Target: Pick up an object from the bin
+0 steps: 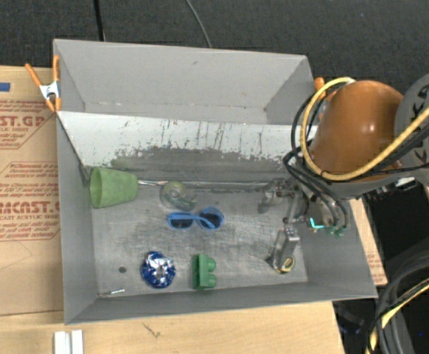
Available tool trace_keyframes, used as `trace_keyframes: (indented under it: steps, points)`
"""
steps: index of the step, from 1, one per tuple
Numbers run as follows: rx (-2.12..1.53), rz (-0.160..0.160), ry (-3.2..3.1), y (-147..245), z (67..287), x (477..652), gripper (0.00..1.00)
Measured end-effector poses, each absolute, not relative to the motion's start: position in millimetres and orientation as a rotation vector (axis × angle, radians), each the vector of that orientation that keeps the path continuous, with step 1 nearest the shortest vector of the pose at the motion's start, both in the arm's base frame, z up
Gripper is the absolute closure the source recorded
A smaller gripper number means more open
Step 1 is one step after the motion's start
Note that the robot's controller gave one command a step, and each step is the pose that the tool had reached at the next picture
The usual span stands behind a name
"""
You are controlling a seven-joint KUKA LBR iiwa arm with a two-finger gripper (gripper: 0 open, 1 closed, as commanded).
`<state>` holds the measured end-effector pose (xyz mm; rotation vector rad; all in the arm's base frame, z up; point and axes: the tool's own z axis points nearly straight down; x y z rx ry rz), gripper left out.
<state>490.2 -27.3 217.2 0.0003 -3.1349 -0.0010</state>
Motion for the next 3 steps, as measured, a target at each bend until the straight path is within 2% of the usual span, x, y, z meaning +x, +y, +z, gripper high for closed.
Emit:
trace_keyframes:
  steps: [1,2,3]
  points:
    - [0.182,-0.004,-3.132,46,131,517.2,0.0]
    - [0.445,-0.002,-3.107,79,84,493.5,0.0]
    - [0.442,-0.001,-3.109,78,85,494.3,1.0]
